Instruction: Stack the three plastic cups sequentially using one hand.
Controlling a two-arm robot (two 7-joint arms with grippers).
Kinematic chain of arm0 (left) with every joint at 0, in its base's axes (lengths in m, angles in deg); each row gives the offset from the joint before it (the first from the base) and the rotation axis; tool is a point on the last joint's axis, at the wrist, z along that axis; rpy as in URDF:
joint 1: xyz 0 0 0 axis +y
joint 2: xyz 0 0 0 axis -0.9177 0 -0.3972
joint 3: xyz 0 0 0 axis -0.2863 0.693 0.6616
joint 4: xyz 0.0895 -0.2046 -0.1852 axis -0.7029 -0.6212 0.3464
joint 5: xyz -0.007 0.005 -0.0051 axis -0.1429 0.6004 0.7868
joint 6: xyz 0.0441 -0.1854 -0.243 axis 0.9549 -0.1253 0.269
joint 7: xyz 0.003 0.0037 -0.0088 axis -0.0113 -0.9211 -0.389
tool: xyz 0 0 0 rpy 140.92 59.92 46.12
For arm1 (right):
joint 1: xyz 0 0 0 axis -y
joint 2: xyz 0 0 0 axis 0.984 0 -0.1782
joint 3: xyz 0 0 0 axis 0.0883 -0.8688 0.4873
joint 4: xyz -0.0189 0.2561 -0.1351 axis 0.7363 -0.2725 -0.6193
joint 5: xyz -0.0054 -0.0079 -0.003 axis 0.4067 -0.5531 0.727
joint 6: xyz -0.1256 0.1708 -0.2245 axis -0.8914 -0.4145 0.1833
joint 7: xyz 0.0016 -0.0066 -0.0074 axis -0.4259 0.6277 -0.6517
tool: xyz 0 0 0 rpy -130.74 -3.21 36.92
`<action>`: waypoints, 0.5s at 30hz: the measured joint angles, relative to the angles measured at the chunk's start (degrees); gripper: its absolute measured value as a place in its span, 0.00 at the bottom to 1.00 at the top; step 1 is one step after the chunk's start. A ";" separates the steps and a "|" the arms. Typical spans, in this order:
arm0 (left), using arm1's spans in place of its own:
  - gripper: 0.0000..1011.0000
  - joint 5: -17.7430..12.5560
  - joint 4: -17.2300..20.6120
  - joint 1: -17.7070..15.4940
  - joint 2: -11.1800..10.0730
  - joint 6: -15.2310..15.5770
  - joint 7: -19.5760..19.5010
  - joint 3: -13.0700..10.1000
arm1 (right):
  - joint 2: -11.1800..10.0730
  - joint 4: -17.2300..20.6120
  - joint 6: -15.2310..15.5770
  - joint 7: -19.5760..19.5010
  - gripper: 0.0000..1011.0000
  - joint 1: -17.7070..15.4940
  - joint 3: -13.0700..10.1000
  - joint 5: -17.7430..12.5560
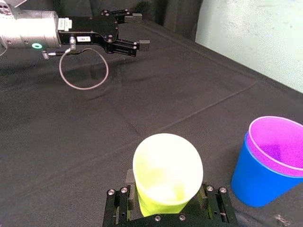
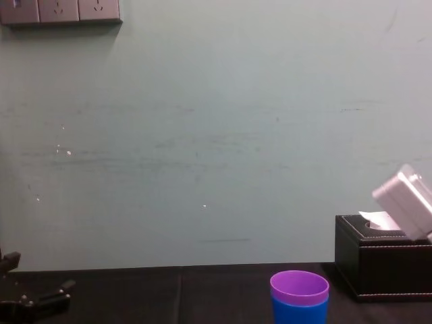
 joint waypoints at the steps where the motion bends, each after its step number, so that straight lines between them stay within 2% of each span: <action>1: 1.00 0.00 0.00 0.00 0.00 0.00 0.00 0.00 | -0.14 0.32 0.09 -0.17 0.73 -0.13 -0.08 0.06; 14: 1.00 0.00 0.00 0.00 0.00 0.00 0.00 0.00 | -3.48 8.11 2.69 -1.59 0.73 -1.76 -2.62 0.09; 15: 1.00 0.00 0.00 0.00 0.00 0.00 0.00 0.00 | -4.18 9.72 3.40 -1.60 0.73 -1.49 -3.35 -0.23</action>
